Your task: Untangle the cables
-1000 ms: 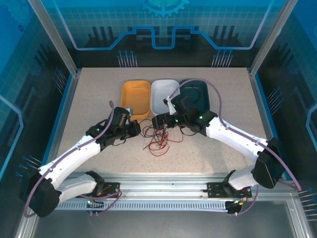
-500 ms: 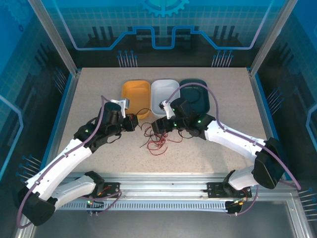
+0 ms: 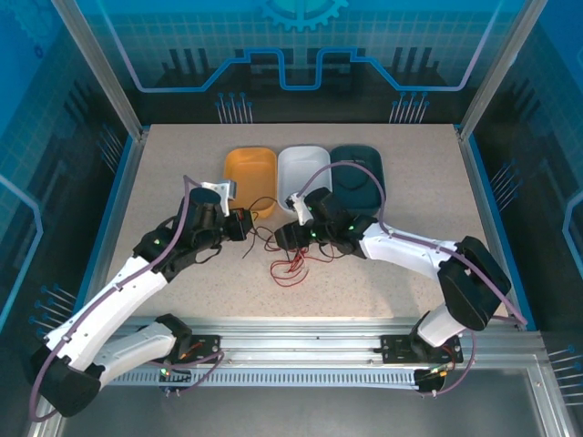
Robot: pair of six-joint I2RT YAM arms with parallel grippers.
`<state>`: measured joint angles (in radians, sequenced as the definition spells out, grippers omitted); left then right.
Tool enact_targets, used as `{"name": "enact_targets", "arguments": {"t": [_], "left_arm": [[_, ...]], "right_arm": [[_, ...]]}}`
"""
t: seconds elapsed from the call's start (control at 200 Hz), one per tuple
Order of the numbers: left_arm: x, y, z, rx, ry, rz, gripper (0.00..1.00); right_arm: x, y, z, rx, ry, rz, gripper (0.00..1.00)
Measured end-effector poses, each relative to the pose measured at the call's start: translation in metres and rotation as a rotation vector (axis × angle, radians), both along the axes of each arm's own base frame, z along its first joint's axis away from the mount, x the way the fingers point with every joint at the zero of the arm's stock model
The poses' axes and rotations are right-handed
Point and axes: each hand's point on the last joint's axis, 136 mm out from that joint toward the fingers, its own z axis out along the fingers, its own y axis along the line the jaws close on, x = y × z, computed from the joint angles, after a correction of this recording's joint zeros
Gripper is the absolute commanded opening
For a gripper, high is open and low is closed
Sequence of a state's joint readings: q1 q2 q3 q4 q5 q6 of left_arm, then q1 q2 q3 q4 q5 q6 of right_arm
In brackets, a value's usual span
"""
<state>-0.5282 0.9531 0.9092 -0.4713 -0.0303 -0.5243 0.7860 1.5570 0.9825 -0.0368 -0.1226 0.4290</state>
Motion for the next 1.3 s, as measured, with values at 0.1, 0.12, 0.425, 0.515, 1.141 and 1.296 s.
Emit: {"name": "enact_targets", "arguments": {"t": [0.1,0.12,0.425,0.515,1.141,1.296], "left_arm": [[-0.002,0.001,0.006,-0.010,-0.017,-0.001,0.00],[-0.002,0.001,0.007,-0.012,-0.020,-0.001,0.00],[-0.011,0.005,0.033,-0.061,-0.100,-0.004,0.00],[-0.013,0.005,0.045,-0.088,-0.140,-0.016,0.00],[-0.012,-0.001,0.065,-0.167,-0.254,-0.035,0.00],[-0.011,-0.001,0.065,-0.169,-0.258,-0.035,0.00]], "right_arm": [[0.005,0.005,-0.001,0.023,-0.007,-0.005,0.60],[0.005,0.006,-0.001,0.026,-0.007,-0.007,0.60],[0.011,0.009,-0.012,0.051,0.045,-0.042,0.64],[0.015,0.005,-0.012,0.079,0.069,-0.067,0.67],[0.009,-0.004,0.002,0.294,0.299,-0.122,0.47],[0.008,0.002,0.012,0.350,0.324,-0.106,0.35]]}}
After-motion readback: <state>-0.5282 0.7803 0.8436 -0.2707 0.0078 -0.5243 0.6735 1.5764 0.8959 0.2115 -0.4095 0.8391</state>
